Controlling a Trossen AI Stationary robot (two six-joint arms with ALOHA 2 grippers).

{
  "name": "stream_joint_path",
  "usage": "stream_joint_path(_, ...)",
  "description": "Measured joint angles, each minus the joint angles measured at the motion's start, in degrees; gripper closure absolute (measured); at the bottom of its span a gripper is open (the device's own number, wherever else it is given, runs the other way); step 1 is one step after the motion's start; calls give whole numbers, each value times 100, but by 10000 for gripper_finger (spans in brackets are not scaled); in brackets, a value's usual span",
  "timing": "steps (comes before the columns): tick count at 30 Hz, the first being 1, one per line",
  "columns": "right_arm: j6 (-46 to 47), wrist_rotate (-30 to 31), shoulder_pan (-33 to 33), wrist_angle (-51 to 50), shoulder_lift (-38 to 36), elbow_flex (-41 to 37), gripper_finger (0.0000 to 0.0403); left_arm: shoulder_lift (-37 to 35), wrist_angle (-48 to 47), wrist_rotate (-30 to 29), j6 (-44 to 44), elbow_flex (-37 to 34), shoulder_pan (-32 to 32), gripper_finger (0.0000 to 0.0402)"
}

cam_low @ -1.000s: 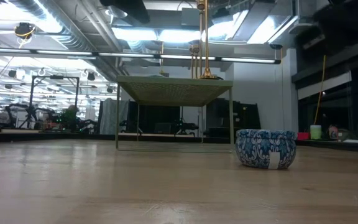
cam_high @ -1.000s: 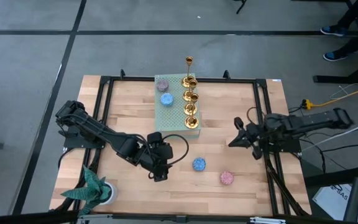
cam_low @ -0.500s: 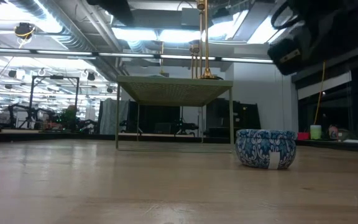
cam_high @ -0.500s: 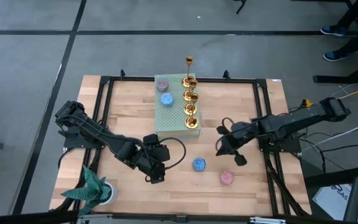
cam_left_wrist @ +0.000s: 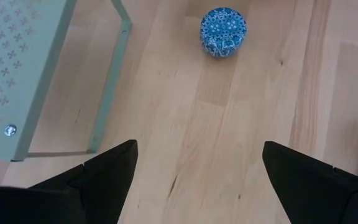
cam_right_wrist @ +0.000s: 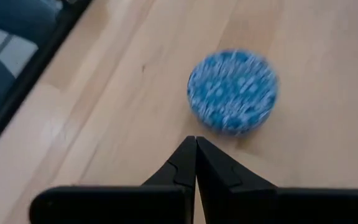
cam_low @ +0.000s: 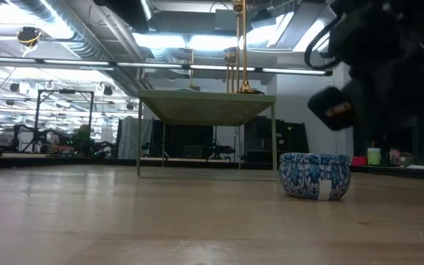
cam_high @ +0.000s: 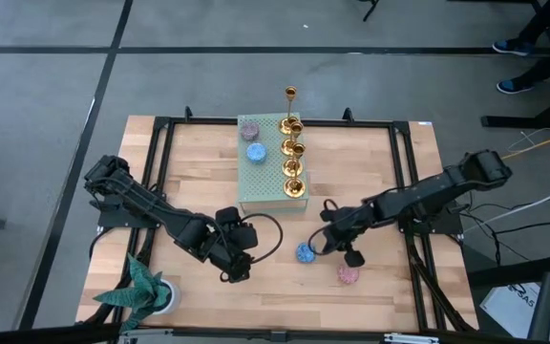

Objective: Pick & Place candle stick holders
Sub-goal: Align the blue scented candle with the other scented candles on the shelf

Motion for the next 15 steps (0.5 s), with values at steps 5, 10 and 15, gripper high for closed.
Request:
stream_joint_path(5, -1, 0, 136, 153, 521, 0, 389, 0, -20, -1, 0, 0, 0, 57)
stream_joint_path(10, 14, 0, 191, 1094, 1018, 0, 389, 0, -20, -3, -15, 0, 0, 57)
stream_joint_path(15, -7, 2, 181, 2050, 1492, 0, 389, 0, -20, -84, -63, 0, 0, 57)
